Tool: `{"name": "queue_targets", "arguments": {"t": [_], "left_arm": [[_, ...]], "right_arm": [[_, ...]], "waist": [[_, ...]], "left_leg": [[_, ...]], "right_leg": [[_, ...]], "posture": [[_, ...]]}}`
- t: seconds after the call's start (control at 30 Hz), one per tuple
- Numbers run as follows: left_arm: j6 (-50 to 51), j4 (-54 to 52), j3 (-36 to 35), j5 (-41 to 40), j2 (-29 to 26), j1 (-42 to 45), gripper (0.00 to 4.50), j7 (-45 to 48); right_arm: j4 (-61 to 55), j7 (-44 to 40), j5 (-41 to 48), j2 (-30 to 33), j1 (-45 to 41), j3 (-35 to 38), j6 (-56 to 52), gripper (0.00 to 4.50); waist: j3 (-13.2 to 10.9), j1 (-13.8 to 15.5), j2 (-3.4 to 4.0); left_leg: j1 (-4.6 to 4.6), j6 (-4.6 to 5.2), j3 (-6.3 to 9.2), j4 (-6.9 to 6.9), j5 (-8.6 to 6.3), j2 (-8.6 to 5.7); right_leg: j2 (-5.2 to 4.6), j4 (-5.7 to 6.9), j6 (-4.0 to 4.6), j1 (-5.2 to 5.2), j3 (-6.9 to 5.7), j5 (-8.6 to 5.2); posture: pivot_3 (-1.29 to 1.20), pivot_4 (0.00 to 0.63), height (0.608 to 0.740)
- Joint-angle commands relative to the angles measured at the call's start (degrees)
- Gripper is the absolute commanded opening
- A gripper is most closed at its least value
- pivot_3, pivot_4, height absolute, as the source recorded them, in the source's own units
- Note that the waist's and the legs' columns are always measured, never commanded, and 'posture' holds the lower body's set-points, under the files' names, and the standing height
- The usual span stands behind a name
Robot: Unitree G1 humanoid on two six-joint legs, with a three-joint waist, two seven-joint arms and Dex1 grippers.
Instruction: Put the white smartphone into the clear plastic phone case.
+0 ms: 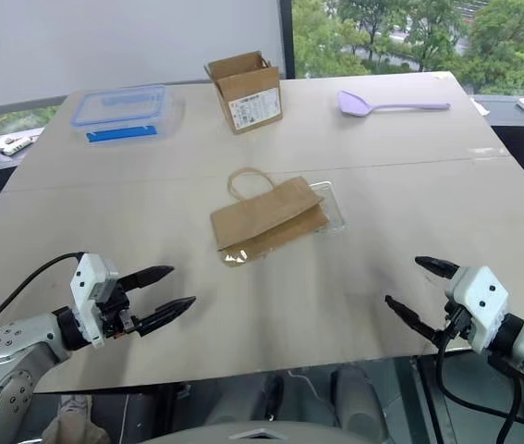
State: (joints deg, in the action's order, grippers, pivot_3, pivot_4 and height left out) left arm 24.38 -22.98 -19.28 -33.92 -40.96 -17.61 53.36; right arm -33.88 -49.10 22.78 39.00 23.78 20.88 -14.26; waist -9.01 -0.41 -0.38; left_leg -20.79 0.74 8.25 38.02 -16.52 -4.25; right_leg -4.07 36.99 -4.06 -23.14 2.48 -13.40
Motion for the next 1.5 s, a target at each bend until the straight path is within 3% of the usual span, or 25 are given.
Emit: {"name": "queue_targets", "arguments": {"t": [0.03, 0.13, 0.4, 0.53, 0.77, 0.9, 1.03, 1.23, 1.33, 1.5], "left_arm": [[-3.0, 0.0, 0.7, 1.6, 0.4, 3.7, 4.5, -1.0], [-6.1, 0.3, 5.7, 5.7, 1.8, 12.2, 4.5, -3.0], [-15.8, 9.2, 18.1, 21.6, 1.4, 23.7, 4.5, -4.7], [-20.5, 16.8, 23.7, 27.0, 3.8, 29.1, 3.21, -5.3], [-21.8, 22.9, 21.4, 24.8, 6.3, 31.1, 0.03, -6.0], [-16.0, 24.1, 13.2, 18.8, 8.1, 31.2, 0.03, -10.4], [-10.9, 28.3, 0.4, 16.2, 4.7, 29.5, 0.03, -17.6], [-11.5, 41.5, -3.2, 17.8, 0.2, 29.9, 0.03, -18.3], [-9.9, 40.8, -3.8, 14.2, 0.3, 29.2, 0.79, -13.7], [-3.7, 33.4, -5.1, 5.4, -0.1, 25.4, 3.16, -4.4]], "right_arm": [[-1.4, -0.8, -0.1, 0.0, 1.6, 2.2, 3.4, 4.48], [-3.6, -0.9, 0.1, -1.3, 3.0, 1.5, 6.1, 4.48], [-11.7, -0.3, 4.9, 0.1, 1.6, -1.0, 2.6, 4.48], [-14.5, 2.0, 4.8, 0.3, -0.3, -4.0, 0.4, 4.5], [-15.7, 4.5, 3.9, 0.5, -3.5, -7.3, -1.6, 4.5], [-15.5, 6.0, 3.5, 0.2, -5.6, -8.9, -2.3, 4.5], [-14.6, 6.9, 2.6, -0.3, -7.7, -11.5, -2.4, 4.5], [-11.7, 6.1, 2.4, 0.0, -11.4, -14.1, -2.2, 4.5], [-10.7, 5.8, 2.3, 0.2, -12.8, -14.6, -2.3, 4.5], [-10.3, 5.6, 2.5, 0.5, -13.2, -14.4, -2.5, 4.5]], "waist": [[0.0, 0.0, 0.0], [-0.1, 1.5, 0.03], [-0.1, 1.0, 0.1], [-0.1, 1.2, 0.06], [-0.2, 1.1, 0.02], [-0.2, 1.1, -0.02], [-0.2, 0.6, -0.09], [-0.2, 0.6, -0.15], [-0.2, 1.1, -0.34], [-0.2, 1.1, -0.36]], "left_leg": [[-0.01, 0.01, 0.0, -0.01, 0.0, 0.0], [-0.05, 0.03, 0.12, 0.02, -0.01, -0.09], [-0.01, 0.02, -0.01, -0.07, -0.01, -0.08], [-0.06, 0.03, 0.03, -0.16, -0.01, -0.1], [-0.11, -0.14, 0.01, -0.24, 0.09, -0.11], [-0.14, -0.13, 0.01, -0.26, 0.08, -0.1], [-0.16, -0.16, 0.01, -0.27, 0.1, -0.08], [-0.15, -0.16, 0.01, -0.33, 0.1, -0.18], [-0.16, -0.16, 0.07, -0.32, 0.1, -0.19], [-0.19, -0.19, 0.08, -0.36, 0.11, -0.16]], "right_leg": [[0.0, -0.02, 0.0, 0.0, 0.0, 0.0], [0.04, -0.07, -0.09, 0.04, -0.17, 0.04], [0.07, -0.11, -0.11, 0.0, -0.01, 0.08], [0.06, -0.19, -0.11, -0.02, -0.06, 0.08], [0.04, -0.2, -0.12, -0.15, -0.03, 0.08], [0.04, -0.19, -0.12, -0.2, -0.02, 0.08], [0.07, -0.18, -0.12, -0.25, -0.01, 0.08], [0.02, -0.19, -0.13, -0.26, -0.02, 0.08], [0.01, -0.19, -0.12, -0.27, -0.09, 0.09], [-0.02, -0.19, -0.1, -0.28, -0.06, 0.09]], "posture": [[0.0, 0.15, 0.74], [0.0, 0.15, 0.74], [0.0, 0.15, 0.74], [0.0, 0.15, 0.74], [0.0, 0.15, 0.74], [0.0, 0.15, 0.74], [0.0, 0.15, 0.74], [0.0, 0.15, 0.74], [0.0, 0.15, 0.74], [0.0, 0.15, 0.74]]}}
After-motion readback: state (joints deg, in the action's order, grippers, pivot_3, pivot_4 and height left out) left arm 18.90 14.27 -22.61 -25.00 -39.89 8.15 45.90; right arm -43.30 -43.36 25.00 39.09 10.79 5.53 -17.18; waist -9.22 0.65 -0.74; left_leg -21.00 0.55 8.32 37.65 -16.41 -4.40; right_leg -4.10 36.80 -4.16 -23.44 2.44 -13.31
